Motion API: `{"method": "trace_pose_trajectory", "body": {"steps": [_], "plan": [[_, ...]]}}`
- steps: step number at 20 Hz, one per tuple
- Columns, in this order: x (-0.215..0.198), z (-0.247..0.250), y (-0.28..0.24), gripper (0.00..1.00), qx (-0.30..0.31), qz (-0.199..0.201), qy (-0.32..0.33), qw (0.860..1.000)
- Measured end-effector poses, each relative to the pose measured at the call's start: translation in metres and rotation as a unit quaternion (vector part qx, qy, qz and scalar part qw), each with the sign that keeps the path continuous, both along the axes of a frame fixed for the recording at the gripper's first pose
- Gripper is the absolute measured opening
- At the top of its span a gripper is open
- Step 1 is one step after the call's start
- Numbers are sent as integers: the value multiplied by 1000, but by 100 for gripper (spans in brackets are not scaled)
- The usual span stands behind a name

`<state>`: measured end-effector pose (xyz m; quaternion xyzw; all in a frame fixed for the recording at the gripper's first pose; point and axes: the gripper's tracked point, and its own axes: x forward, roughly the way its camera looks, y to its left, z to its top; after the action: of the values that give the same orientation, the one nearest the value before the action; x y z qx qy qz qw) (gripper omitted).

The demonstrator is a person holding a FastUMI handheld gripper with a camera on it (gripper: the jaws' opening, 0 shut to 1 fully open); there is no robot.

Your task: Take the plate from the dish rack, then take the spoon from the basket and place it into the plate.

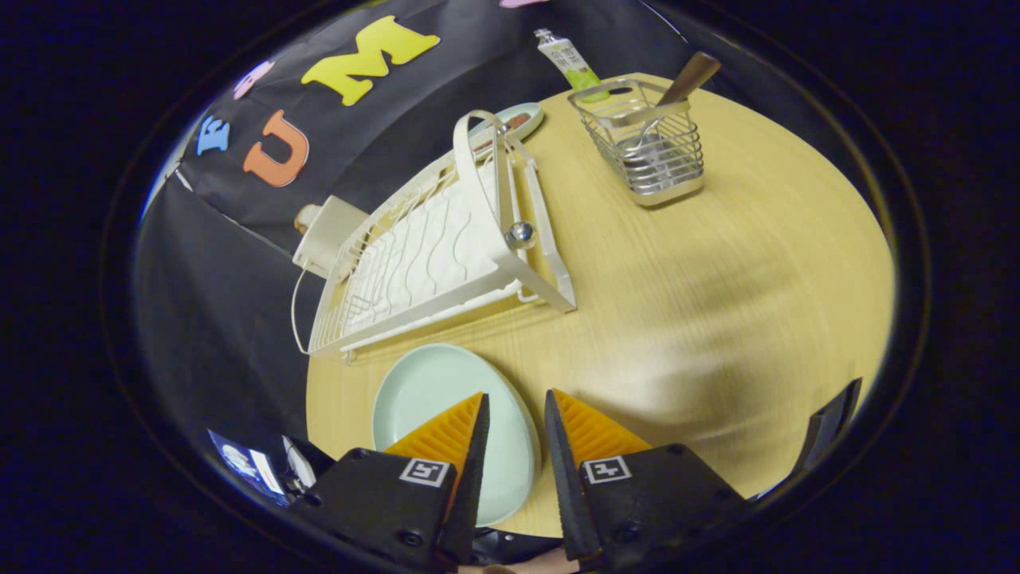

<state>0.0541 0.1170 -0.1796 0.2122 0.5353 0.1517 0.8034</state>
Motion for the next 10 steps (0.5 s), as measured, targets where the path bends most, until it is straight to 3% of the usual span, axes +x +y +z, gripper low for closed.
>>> {"method": "trace_pose_trajectory", "body": {"steps": [4,5,9,10], "plan": [[12,32,-40,57,-63,-11,-109,992],[16,42,-52,64,-82,-16,-144,986],[42,77,-105,93,-173,-49,-283,942],[46,83,-114,95,-188,-53,-307,931]]}}
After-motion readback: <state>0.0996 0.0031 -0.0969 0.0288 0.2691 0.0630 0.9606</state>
